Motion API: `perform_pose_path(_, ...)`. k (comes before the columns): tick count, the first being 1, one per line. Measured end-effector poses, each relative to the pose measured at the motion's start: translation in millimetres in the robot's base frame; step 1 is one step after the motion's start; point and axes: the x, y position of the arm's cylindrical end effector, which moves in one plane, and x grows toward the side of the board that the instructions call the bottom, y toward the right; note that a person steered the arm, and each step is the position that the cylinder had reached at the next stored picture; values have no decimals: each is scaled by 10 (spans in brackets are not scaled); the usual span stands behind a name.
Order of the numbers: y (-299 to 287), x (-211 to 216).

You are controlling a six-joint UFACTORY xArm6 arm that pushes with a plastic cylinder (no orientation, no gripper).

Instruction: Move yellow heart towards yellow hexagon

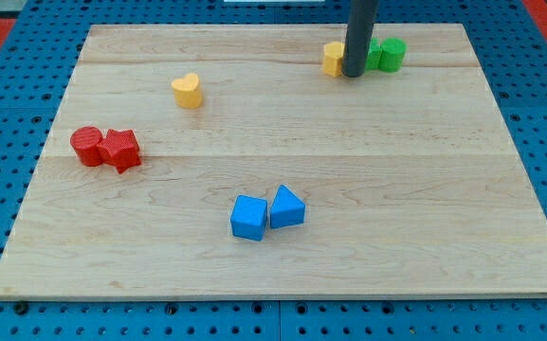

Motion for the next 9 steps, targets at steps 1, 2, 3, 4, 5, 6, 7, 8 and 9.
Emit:
perform_pose_path(1, 0, 0)
perform_pose_path(2, 0, 0)
perform_pose_path(3, -310, 759)
perform_pose_path(4, -414, 979)
perform_pose_path(5, -1151, 974)
perform_pose_path(6, -1970, 971)
perform_pose_path(7, -1971, 971)
perform_pose_path(8, -2125, 726)
perform_pose_path(9, -2213, 552)
